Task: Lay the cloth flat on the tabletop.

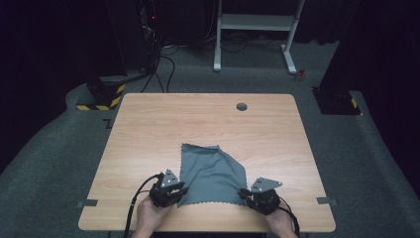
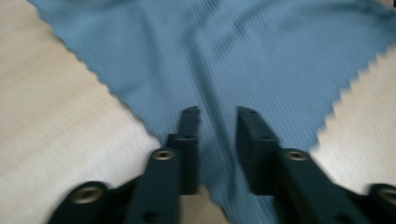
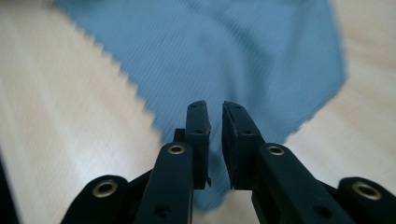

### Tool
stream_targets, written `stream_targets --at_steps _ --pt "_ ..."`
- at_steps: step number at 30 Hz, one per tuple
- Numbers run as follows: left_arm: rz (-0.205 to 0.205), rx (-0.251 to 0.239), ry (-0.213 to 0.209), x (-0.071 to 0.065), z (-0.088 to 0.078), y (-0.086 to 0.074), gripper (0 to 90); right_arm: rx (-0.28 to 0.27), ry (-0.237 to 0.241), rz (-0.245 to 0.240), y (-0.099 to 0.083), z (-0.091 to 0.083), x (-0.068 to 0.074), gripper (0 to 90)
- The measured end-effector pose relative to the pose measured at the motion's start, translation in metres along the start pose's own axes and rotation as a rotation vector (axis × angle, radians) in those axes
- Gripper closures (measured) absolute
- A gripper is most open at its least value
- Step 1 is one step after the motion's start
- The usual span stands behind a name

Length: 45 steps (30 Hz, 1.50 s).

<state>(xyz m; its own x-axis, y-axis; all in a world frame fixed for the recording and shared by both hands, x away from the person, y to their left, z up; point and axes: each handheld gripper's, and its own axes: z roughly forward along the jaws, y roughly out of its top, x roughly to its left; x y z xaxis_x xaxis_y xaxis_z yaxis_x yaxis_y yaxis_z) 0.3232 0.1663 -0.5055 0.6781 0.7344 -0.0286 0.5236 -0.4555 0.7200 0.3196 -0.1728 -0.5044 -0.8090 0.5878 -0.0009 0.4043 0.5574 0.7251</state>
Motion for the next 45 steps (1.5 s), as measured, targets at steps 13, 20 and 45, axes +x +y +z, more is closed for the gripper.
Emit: stream_targets --at_steps 13,20,45 --pt "-0.120 0.002 0.163 0.042 0.042 0.022 46.7 -0.022 -0.058 0.224 0.057 0.051 -0.073 67.6" --pt "-0.117 -0.062 0.174 0.043 0.044 0.015 43.3 0.013 -0.041 0.240 0.071 0.075 -0.081 77.8" --pt "-0.120 -0.058 0.185 0.042 0.043 0.014 41.1 -0.004 0.125 -0.015 0.082 0.077 -0.003 77.9"
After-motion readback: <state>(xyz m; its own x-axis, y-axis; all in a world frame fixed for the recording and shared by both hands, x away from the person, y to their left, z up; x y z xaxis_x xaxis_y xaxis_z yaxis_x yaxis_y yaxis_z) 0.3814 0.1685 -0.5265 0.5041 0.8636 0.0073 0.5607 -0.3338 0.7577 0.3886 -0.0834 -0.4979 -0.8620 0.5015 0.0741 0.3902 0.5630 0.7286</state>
